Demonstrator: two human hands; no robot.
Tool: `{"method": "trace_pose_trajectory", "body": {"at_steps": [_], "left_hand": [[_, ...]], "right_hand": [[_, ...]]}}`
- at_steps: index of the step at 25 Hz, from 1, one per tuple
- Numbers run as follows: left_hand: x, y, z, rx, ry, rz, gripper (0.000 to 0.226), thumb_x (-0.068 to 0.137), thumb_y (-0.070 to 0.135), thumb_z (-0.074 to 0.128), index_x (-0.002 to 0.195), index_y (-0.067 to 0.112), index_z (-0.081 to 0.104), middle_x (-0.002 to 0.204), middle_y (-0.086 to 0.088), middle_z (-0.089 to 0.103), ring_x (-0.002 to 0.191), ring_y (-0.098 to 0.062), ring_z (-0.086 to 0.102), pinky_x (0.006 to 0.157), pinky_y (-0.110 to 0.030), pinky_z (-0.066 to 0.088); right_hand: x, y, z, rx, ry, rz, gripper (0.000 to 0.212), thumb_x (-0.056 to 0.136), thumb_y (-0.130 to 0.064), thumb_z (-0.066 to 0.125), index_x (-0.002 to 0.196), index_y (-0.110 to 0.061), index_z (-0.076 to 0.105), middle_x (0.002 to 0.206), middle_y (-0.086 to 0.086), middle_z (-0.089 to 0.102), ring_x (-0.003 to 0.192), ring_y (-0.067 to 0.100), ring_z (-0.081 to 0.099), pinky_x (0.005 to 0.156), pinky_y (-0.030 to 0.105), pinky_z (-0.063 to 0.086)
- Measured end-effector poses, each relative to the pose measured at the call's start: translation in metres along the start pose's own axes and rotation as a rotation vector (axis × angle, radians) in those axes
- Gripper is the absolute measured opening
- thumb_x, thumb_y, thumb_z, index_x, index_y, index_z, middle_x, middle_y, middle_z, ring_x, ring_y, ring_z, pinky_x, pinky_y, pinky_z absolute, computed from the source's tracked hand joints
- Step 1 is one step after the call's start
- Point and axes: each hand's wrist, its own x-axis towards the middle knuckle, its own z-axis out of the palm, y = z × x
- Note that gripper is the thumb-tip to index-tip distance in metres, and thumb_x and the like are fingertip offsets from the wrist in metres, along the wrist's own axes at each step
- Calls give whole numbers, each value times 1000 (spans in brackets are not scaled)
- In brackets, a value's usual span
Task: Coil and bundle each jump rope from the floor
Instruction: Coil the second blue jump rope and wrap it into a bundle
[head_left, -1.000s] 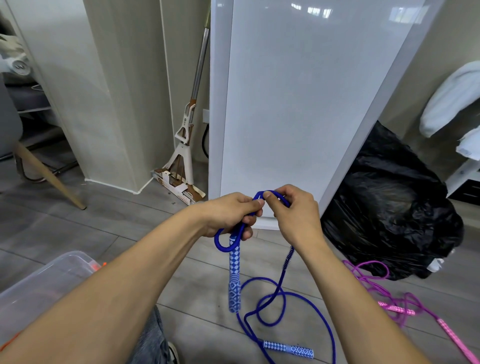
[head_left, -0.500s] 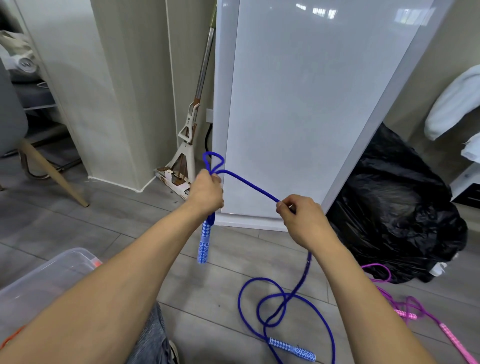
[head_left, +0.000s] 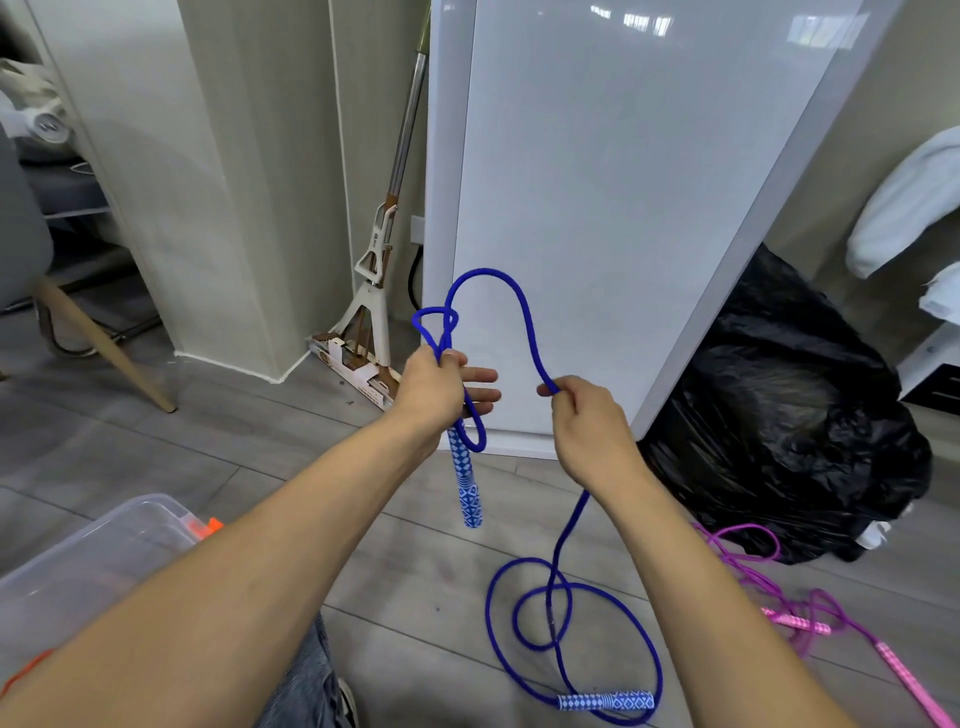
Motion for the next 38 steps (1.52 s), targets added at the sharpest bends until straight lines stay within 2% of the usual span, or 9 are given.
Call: {"method": "trace_pose_trajectory", "body": {"at_steps": [8, 11, 14, 21, 24, 28, 30, 33, 38], "left_hand": [[-13, -7, 11, 77, -118, 24, 19, 107, 19, 40, 114, 9, 55, 98, -4, 72, 77, -16, 73, 56, -27, 59], [-12, -11, 16, 142, -152, 42, 22, 106, 21, 43, 116, 8, 58, 106, -9, 70, 94, -24, 71, 78, -42, 62], [-13, -14, 16, 156, -208, 56, 22, 105, 21, 46, 115, 9, 61, 106, -7, 70, 96, -26, 71, 74, -38, 62], [-2, -6, 12, 18, -31, 44, 15, 105, 16, 43, 103, 4, 51, 81, -11, 63, 64, -21, 64, 59, -35, 57], [12, 5, -2, -277, 43, -20, 17, 107, 10, 34, 95, 4, 45, 81, -13, 63, 66, -26, 69, 65, -40, 61], [31, 13, -21, -417, 166, -60, 24, 104, 4, 30, 83, 11, 40, 68, -5, 44, 41, -11, 44, 37, -18, 41], [43, 12, -32, -373, 237, -33, 23, 102, 5, 28, 83, 13, 38, 66, -3, 40, 32, -7, 32, 34, -15, 29], [58, 9, -50, -57, 389, 114, 19, 102, 22, 34, 85, 16, 40, 75, -8, 50, 46, -17, 45, 48, -26, 42], [31, 14, -36, 315, 128, 231, 19, 107, 29, 35, 104, 14, 47, 79, 0, 67, 59, -17, 49, 63, -38, 49]], "right_hand": [[-13, -14, 23, 256, 90, 30, 4, 101, -21, 50, 100, -24, 53, 85, -5, 75, 74, 1, 70, 58, 21, 49], [-14, -13, 30, 269, 104, 56, 3, 100, -23, 54, 99, -24, 56, 86, -5, 74, 72, 4, 72, 55, 22, 52], [-13, -10, 29, 260, 118, 75, 3, 99, -25, 55, 97, -22, 57, 84, -1, 74, 69, 6, 71, 61, 32, 57], [-12, -16, 28, 239, -92, -110, 19, 103, -19, 47, 113, -26, 62, 92, -9, 73, 82, 3, 67, 70, 20, 49], [-12, -17, 25, 162, -179, -143, 17, 103, -22, 47, 109, -26, 62, 82, -8, 73, 63, -3, 58, 62, 21, 42], [-13, -13, 18, 161, -359, -149, 17, 102, -30, 53, 102, -26, 70, 66, -4, 68, 45, 2, 46, 56, 25, 37], [-12, -11, 11, 156, -487, -119, 21, 103, -31, 53, 103, -28, 74, 63, -3, 65, 43, 4, 41, 53, 24, 37], [-9, -1, -5, 74, -577, -41, 24, 102, -30, 53, 99, -25, 76, 64, -4, 65, 46, 9, 42, 53, 25, 40], [-5, 7, -18, -74, -157, -60, 24, 101, -32, 50, 91, -23, 70, 73, -3, 67, 66, 14, 59, 57, 27, 45]]}}
